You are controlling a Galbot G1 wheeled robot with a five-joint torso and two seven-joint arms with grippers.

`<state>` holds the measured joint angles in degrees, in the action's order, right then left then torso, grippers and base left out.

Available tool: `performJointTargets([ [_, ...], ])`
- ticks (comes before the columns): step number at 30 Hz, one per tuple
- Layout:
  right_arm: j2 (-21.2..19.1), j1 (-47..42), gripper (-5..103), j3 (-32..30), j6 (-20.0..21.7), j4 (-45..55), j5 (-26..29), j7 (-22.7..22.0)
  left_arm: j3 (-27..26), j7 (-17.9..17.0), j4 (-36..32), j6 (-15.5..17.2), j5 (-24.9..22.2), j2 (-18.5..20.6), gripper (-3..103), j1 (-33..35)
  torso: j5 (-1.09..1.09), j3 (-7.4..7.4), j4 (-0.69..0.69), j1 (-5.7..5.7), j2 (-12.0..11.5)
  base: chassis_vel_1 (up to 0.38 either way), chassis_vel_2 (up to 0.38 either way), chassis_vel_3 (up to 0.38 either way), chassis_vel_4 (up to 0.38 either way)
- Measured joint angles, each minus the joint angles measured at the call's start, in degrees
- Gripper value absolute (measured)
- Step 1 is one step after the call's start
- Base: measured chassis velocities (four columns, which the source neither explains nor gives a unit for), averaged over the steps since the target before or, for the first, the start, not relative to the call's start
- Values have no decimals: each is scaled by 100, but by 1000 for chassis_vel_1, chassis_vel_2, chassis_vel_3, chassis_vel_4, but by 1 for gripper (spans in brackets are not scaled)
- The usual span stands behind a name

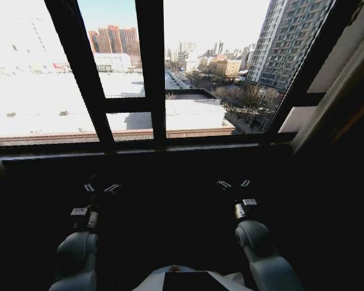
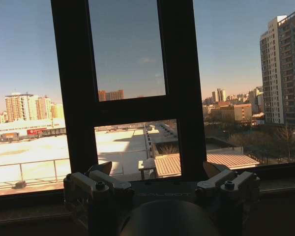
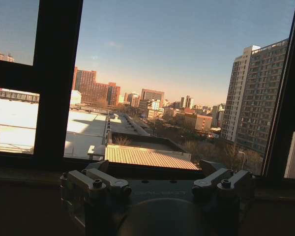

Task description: Open the curtains by pulling them apart, changing their state from closed to fully open.

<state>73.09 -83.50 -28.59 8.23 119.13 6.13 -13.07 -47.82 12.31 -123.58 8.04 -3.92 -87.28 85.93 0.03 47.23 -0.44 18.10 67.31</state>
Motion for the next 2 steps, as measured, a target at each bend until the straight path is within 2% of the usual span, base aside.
performJointTargets([
  [1, -2, -4, 100, 0, 1, 2, 0, 2, -1, 0, 0, -2, 0, 0, 100, 1, 0, 0, 0, 1, 0, -23, 95, 87, -43],
  [2, -3, -13, 100, 1, 9, 13, -3, 8, -8, 0, 1, -6, -1, 0, 100, 2, -1, -1, 1, 1, 0, -59, 22, 79, -30],
])
